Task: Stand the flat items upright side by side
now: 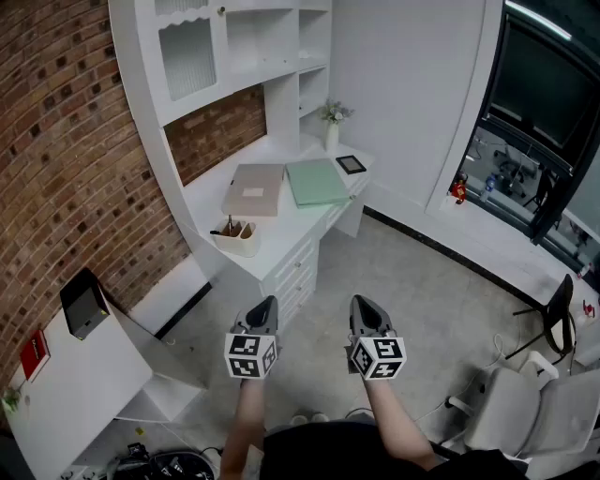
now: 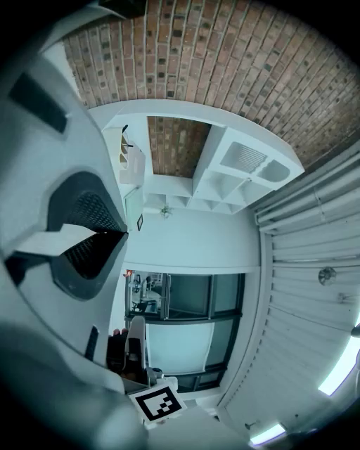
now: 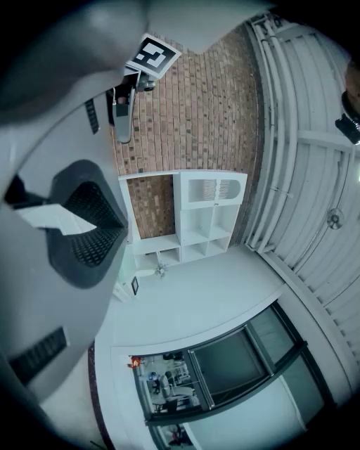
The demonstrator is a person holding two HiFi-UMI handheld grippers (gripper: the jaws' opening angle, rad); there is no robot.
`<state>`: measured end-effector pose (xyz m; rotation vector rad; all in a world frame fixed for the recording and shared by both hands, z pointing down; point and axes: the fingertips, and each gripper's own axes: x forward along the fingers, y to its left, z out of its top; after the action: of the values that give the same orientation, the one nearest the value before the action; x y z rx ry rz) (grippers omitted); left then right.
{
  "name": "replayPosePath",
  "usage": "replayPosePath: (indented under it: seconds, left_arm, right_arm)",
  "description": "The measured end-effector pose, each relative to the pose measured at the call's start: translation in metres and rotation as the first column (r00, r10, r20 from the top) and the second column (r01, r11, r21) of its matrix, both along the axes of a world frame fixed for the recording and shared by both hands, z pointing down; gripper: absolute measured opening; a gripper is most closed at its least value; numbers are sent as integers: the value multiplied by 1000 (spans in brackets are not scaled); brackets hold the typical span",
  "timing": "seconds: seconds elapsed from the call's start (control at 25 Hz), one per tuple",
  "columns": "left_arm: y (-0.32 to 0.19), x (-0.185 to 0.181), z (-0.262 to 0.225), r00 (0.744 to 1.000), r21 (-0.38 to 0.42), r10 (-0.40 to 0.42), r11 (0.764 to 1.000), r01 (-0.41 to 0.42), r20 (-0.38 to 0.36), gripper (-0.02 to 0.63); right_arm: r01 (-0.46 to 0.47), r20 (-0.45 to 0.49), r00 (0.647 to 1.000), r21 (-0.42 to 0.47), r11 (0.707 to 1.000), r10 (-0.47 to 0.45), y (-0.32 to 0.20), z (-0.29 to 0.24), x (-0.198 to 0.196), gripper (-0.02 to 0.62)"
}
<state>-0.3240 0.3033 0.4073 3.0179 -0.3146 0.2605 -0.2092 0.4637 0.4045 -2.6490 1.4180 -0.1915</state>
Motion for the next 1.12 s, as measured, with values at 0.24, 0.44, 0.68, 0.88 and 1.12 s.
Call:
replayPosePath:
  seconds: [0.24,0.44,0.68,0.88,1.12]
  left_arm:
    - [-3,-2,-2,1000,2,-2,1000,2,1,9]
    - [-3,-4,-2,1000,2,-3,1000,3,3,9]
    - [2,-5,3,1000,-11,17,1000,-17,5,9]
    - [5,-7,2,1000,4,5,1000,-5,-13,11]
    - [6,-14,-5,998,-4,10,1000,-10,-64,25]
  right_arm:
    - [3,-4,1000,-1,1000,-3,-4,-3,-1,-5]
    - [4,-1,1000,-1,1000,-4,-4,-2,-2,-4]
    - [35,0,999,-46,998,-35,-7,7,-8,-3]
    - [72,-12,997,-66,995,-73,-10,10,-15,-3]
    - [86,25,996,-7,996,-85,-5,2,-17,99]
